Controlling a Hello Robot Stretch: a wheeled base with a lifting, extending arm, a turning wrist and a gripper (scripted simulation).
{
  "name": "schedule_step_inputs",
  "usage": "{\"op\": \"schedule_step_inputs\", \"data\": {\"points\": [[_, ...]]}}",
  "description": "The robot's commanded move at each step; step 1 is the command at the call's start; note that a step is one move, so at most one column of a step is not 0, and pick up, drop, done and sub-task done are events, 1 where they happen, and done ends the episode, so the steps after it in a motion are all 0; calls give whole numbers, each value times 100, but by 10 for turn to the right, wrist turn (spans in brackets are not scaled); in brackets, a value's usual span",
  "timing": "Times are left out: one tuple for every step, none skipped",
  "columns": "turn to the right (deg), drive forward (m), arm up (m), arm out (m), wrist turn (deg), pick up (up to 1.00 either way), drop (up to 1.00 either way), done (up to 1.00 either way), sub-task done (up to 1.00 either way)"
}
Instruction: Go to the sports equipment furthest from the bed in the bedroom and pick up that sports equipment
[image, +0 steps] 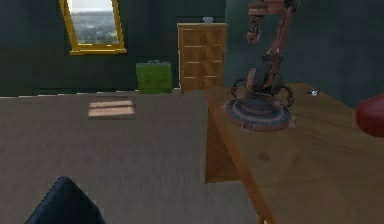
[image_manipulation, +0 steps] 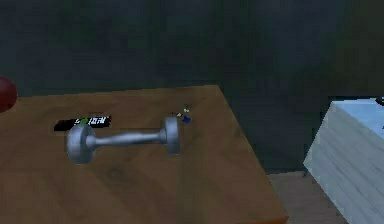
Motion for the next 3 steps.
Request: {"op": "schedule_step_inputs", "data": {"points": [[-120, 0, 0, 0, 0, 0, 0, 0, 0], [0, 0, 50, 0, 0, 0, 0, 0, 0], [0, 0, 38, 0, 0, 0, 0, 0, 0]]}}
